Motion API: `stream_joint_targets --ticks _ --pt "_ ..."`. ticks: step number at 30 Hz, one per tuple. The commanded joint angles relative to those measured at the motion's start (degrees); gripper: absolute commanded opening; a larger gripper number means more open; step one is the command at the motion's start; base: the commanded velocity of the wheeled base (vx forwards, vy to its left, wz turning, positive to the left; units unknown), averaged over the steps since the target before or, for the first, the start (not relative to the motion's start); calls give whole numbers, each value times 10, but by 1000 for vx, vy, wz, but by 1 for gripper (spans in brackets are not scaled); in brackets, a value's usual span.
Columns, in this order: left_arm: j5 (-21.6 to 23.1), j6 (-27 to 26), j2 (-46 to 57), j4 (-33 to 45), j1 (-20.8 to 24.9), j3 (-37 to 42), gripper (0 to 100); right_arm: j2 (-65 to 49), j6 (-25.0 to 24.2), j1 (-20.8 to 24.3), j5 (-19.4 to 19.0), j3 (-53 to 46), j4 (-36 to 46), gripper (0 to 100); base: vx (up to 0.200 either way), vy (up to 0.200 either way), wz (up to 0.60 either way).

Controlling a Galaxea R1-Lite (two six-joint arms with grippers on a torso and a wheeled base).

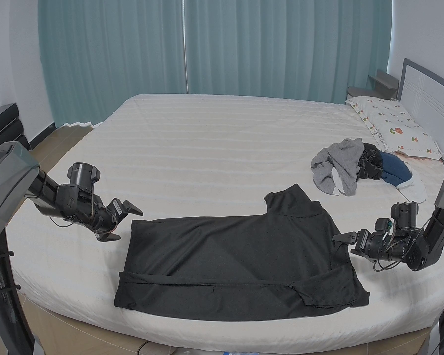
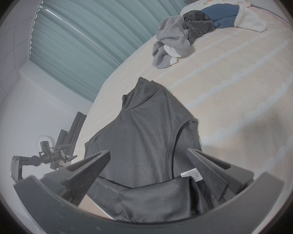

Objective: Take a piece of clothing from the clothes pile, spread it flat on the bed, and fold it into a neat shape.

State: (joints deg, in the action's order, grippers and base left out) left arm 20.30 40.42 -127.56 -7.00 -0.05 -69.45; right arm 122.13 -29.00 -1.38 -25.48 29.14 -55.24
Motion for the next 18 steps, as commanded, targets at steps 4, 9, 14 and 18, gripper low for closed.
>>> stream_joint_targets --ticks 4,9,14,18 --pt "5 -42 -78 -55 0 -43 100 0 0 2 0 -4 0 100 0 0 0" --pt "0 -59 -132 -159 2 -50 100 6 0 10 1 -4 0 100 0 0 0" --pt "-1 -58 -139 -172 2 -54 100 7 0 16 1 0 0 100 0 0 0" --pt "-4 -57 -141 -173 1 -59 100 5 0 19 1 0 0 100 0 0 0"
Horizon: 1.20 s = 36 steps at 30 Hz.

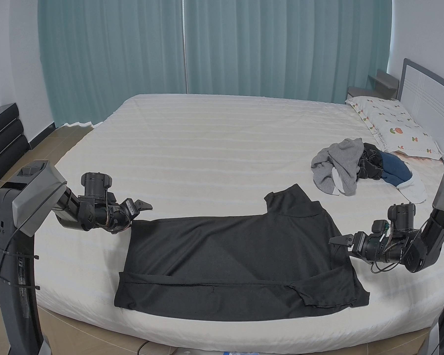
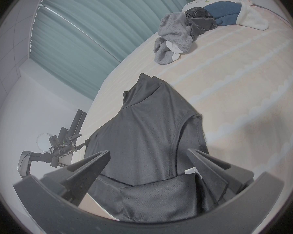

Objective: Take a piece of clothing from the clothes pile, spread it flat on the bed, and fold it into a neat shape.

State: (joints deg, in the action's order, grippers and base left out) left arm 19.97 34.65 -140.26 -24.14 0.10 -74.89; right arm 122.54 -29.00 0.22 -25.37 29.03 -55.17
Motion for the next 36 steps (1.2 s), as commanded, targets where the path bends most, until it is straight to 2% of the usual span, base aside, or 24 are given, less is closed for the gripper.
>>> stream_joint_targets --ticks 1,5,6,11,15,19,21,25,33,36 --pt "-1 1 -14 -1 0 -4 100 1 0 3 0 1 0 100 0 0 0" --pt "-2 4 -22 0 0 -21 100 2 0 3 0 3 0 100 0 0 0" --pt "-5 10 -26 -1 0 -25 0 2 0 3 1 3 -1 100 0 0 0" --pt "-19 12 -40 0 0 -40 0 1 0 3 3 6 -1 100 0 0 0" --pt "-57 16 -50 1 -2 -54 0 10 -4 10 8 29 1 100 0 0 0" --pt "-78 48 -46 -1 -2 -57 0 16 -4 13 20 59 10 100 0 0 0" --pt "-80 93 -31 -6 -4 -57 0 34 -4 25 40 107 29 100 0 0 0" --pt "-81 119 -18 -29 -5 -52 0 67 -4 44 71 180 60 100 0 0 0" --pt "-100 122 -18 -37 -6 -48 0 172 0 65 132 375 134 100 0 0 0" --pt "-100 122 -18 -37 -6 -48 0 185 3 65 139 400 141 100 0 0 0"
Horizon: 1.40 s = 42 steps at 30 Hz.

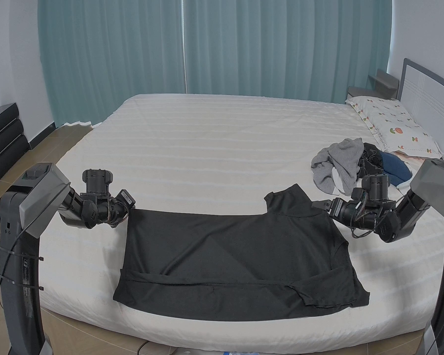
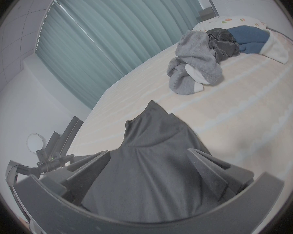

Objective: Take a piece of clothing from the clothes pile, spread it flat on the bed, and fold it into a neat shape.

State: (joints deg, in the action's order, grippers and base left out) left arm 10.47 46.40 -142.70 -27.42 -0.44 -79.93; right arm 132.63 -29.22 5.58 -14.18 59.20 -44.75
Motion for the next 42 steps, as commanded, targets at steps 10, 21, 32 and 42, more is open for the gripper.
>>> stream_joint_targets --ticks 10,21,32,42 --pt "-5 4 8 -5 -1 13 0 149 8 0 37 264 128 100 0 0 0" --pt "-4 5 8 -6 -1 18 0 206 11 -5 53 360 155 100 0 0 0" --pt "-4 5 8 -5 -1 18 0 220 10 -5 54 391 176 0 0 0 0" --pt "-4 5 21 -3 -1 23 0 193 -1 -10 53 362 168 0 0 0 0"
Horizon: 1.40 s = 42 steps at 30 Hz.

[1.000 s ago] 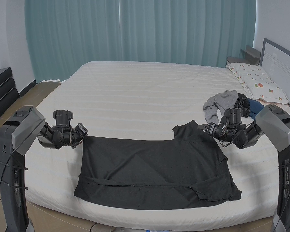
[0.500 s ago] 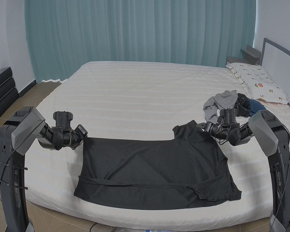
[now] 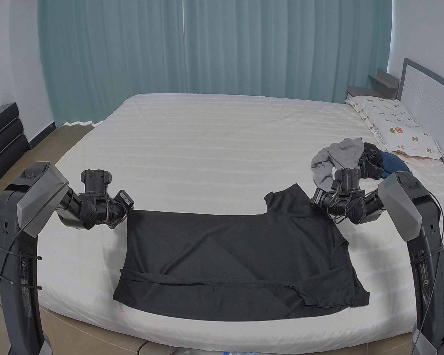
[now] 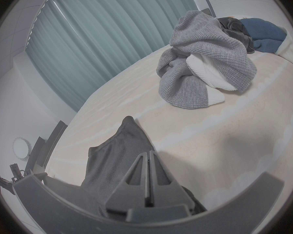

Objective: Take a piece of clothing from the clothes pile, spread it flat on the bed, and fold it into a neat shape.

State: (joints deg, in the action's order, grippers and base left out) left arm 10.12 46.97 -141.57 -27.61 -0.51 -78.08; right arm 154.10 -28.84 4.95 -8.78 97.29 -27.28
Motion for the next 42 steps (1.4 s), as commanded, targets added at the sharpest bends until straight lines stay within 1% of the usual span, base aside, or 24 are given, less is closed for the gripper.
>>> stream_joint_targets --ticks 1,7,9,10,14,21,26,31,35,42 --pt "0 0 9 -2 0 5 0 -28 -11 -5 -1 -24 -7 0 0 0 0" --pt "-1 -1 30 -1 -3 6 0 -60 -56 -9 0 -37 -30 0 0 0 0" --pt "-1 -1 31 -1 -3 6 0 -64 -57 -9 0 -40 -32 0 0 0 0" --pt "-1 -1 38 0 -5 6 0 -78 -60 -13 -1 -61 -48 0 0 0 0" --pt "-1 -4 40 0 -5 6 0 -87 -60 -19 0 -76 -67 0 0 0 0" --pt "0 -7 41 -2 -6 4 0 -103 -76 -24 -1 -78 -69 0 0 0 0" --pt "3 -7 44 -1 -14 -1 0 -103 -75 -24 3 -79 -69 0 0 0 0" --pt "4 -8 38 -3 -11 1 0 -104 -76 -25 3 -78 -69 0 0 0 0" --pt "5 -8 38 -4 -11 -5 0 -101 -75 -24 7 -82 -84 0 0 0 0" --pt "6 -33 23 -7 -12 -19 0 -99 -76 -24 6 -83 -84 0 0 0 0"
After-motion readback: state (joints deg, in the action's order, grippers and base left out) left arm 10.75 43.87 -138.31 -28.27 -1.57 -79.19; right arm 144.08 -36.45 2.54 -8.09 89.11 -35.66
